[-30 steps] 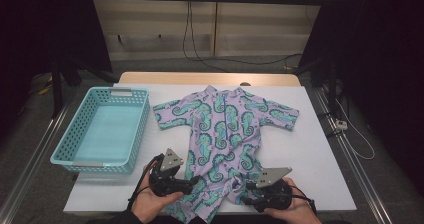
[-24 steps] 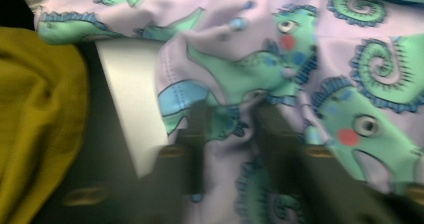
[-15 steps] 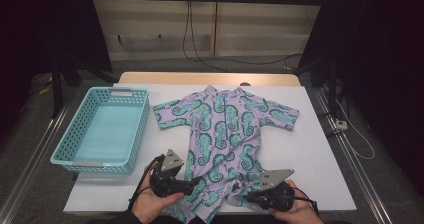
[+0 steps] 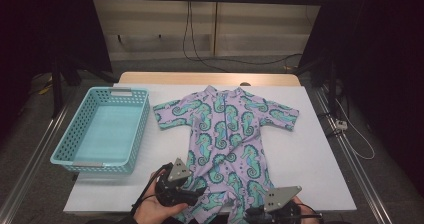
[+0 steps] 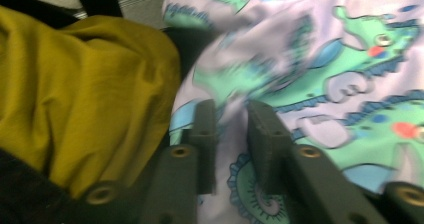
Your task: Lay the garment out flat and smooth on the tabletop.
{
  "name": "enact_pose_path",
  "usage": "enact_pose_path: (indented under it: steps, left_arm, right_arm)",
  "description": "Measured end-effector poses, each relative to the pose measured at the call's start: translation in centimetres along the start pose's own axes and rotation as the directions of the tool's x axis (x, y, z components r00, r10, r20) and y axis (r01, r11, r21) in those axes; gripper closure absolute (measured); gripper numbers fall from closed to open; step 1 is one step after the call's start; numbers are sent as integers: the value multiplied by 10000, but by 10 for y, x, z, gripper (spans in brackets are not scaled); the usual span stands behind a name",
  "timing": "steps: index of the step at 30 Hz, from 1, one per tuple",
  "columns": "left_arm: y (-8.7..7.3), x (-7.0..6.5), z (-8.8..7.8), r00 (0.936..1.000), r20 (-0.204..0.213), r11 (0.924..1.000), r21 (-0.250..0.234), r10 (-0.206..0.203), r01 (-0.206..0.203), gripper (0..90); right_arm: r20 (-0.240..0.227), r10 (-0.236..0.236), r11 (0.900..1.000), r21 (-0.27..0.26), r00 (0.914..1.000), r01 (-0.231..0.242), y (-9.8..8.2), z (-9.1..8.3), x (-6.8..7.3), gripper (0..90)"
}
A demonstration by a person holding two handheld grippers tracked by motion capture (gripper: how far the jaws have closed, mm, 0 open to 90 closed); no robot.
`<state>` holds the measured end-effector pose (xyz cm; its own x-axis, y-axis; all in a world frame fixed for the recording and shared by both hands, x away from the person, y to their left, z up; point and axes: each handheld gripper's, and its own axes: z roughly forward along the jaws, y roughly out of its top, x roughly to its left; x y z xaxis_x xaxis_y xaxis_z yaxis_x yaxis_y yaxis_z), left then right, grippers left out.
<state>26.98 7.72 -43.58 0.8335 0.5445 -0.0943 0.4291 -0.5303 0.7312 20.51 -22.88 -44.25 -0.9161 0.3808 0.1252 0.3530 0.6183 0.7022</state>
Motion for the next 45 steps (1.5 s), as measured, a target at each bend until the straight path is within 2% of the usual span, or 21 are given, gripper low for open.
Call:
enact_pose_path:
  steps: [5,7,9,12,13,16,17,18,20,21,22,23,26,27,31,34,36,38,41,43,45]
  left_arm:
    - [-4,-14,-2,9980,422,9987,158,474,-481,365]
    - [-5,-19,-2,9950,764,9977,165,640,-654,416]
    - [-6,-22,-1,9931,853,9962,257,808,-833,428]
    - [-7,-27,2,9889,1140,9945,327,955,-998,479]
    - [-7,-28,2,9844,1376,9925,379,1098,-1160,541]
    - [-9,-30,7,9849,1406,9920,620,1008,-1104,530]
    - [-9,-29,9,9838,1369,9891,746,1158,-1268,527]
    - [-10,-31,11,9862,1306,9911,728,1014,-1116,518]
    - [-10,-31,12,9832,1265,9852,929,1316,-1438,535]
    - [-9,-33,12,9833,1244,9848,949,1330,-1452,595]
    - [-8,-35,12,9816,1249,9820,1043,1444,-1577,708]
    - [-8,-36,13,9836,1248,9849,978,1304,-1430,772]
    - [-7,-38,12,9803,1556,9844,1075,1214,-1390,862]
    - [-7,-38,11,9790,1703,9853,1093,1118,-1315,867]
    - [-6,-44,10,9723,2286,9932,924,485,-713,870]
    - [-6,-50,10,9668,2525,9944,851,387,-621,848]
    - [-5,-49,8,9650,2620,9958,850,96,-330,679]
    - [-3,-42,2,9658,2594,9983,564,-6,-146,631]
    - [-3,-24,-11,9816,1876,9993,115,-363,347,657]
    - [-6,-10,-16,9904,1243,9981,156,-607,593,668]
    - [-11,-1,-15,9920,890,9956,324,-900,875,651]
  right_arm:
    - [583,369,9988,-332,9976,-350,0,-4,-9,641]
    - [923,580,9976,-435,9940,-542,0,-7,-15,638]
    - [1188,967,9941,-609,9882,-899,-1,-10,-23,636]
    - [1704,1604,9854,-847,9722,-1478,-3,-14,-39,633]
    - [1927,1760,9830,-873,9653,-1618,-3,-14,-44,629]
    - [2436,1921,9804,-916,9507,-1746,-4,-16,-56,626]
    - [2648,1939,9802,-905,9446,-1758,-5,-18,-60,615]
    - [2814,2036,9785,-920,9378,-1848,-6,-19,-64,615]
    - [3052,2285,9729,-1054,9245,-2056,-9,-23,-73,609]
    - [3202,2418,9697,-1127,9160,-2166,-11,-25,-77,596]
    - [3324,2587,9655,-1181,9070,-2321,-12,-27,-82,599]
    - [3367,2695,9626,-1202,9022,-2426,-13,-27,-85,603]
    - [3502,2805,9598,-1132,8937,-2568,-15,-27,-90,603]
    - [3513,2830,9591,-1103,8925,-2607,-15,-27,-90,605]
    - [3388,2750,9614,-917,8998,-2593,-15,-23,-89,604]
    - [3350,2652,9640,-757,9041,-2547,-14,-20,-88,602]
    - [3367,2617,9647,-639,9045,-2553,-15,-19,-88,597]
    - [3274,2683,9621,-439,9060,-2690,-16,-17,-89,593]
    - [3313,2634,9628,-309,9060,-2686,-16,-15,-88,598]
    - [3321,2577,9645,-314,9074,-2624,-16,-15,-88,648]
    - [3254,2559,9651,-312,9103,-2602,-16,-15,-88,716]
